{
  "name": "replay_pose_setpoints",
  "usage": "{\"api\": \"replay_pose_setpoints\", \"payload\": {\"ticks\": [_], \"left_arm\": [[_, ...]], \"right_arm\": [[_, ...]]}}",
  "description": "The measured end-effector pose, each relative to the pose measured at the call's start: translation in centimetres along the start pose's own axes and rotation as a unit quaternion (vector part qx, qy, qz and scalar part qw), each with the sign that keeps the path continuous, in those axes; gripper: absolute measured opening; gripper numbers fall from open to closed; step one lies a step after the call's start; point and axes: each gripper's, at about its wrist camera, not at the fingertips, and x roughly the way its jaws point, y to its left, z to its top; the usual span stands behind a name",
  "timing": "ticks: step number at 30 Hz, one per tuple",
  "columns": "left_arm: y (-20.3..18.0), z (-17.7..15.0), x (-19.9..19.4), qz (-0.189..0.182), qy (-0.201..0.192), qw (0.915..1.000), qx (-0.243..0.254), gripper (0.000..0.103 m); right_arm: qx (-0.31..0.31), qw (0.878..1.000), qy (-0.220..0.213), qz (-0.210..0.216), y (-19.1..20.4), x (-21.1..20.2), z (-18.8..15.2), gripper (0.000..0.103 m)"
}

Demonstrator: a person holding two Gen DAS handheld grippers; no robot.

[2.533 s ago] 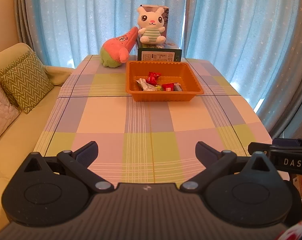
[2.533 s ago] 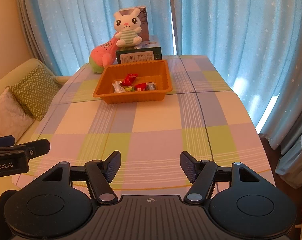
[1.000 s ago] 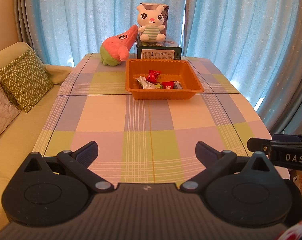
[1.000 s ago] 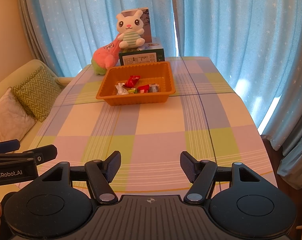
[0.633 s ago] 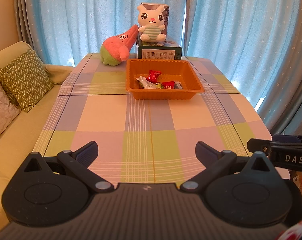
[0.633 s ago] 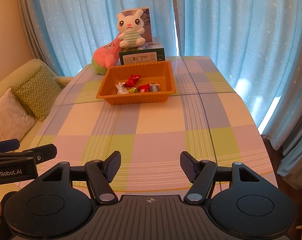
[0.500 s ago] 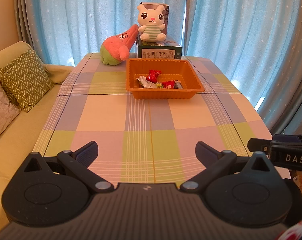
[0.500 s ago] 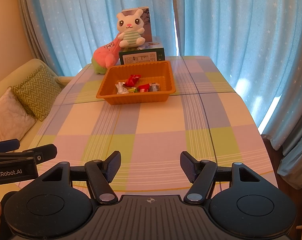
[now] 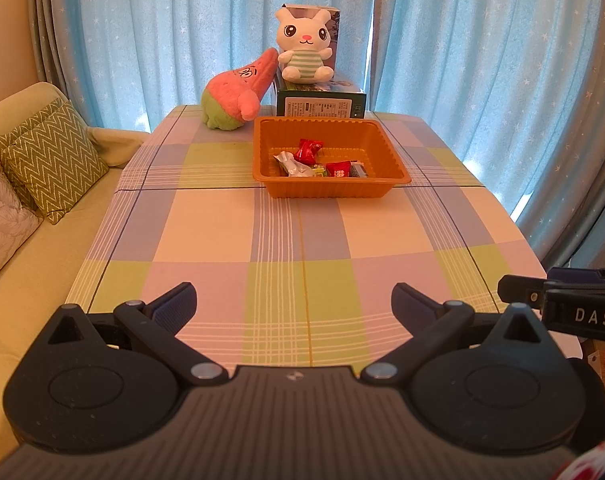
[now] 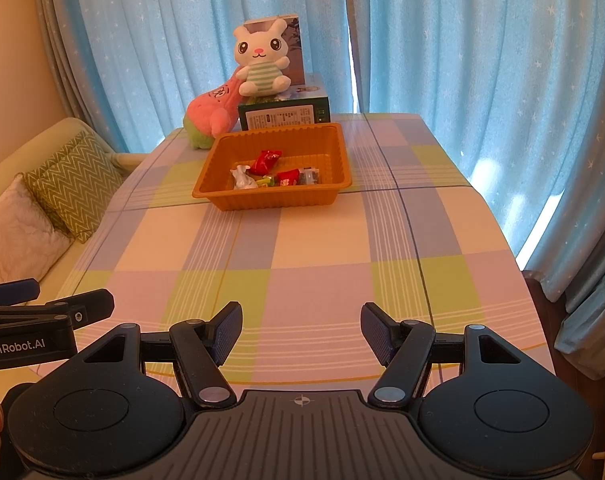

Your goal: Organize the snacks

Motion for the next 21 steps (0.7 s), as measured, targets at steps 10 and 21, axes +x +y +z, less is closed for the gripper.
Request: {"api": "replay_pose_setpoints", "payload": {"ticks": [10, 21], "left_arm": [[-0.01, -0.03, 0.02, 0.001, 0.000, 1.0000, 0.000, 0.103], [0.08, -0.05, 0.21, 0.001, 0.002, 1.0000, 0.001, 0.103]], "right_arm": [[0.000, 1.000, -0.001, 0.001, -0.04, -0.02, 0.14, 0.066], [0.000, 1.000, 0.000, 0.001, -0.04, -0.05, 0.14, 0.066]]}}
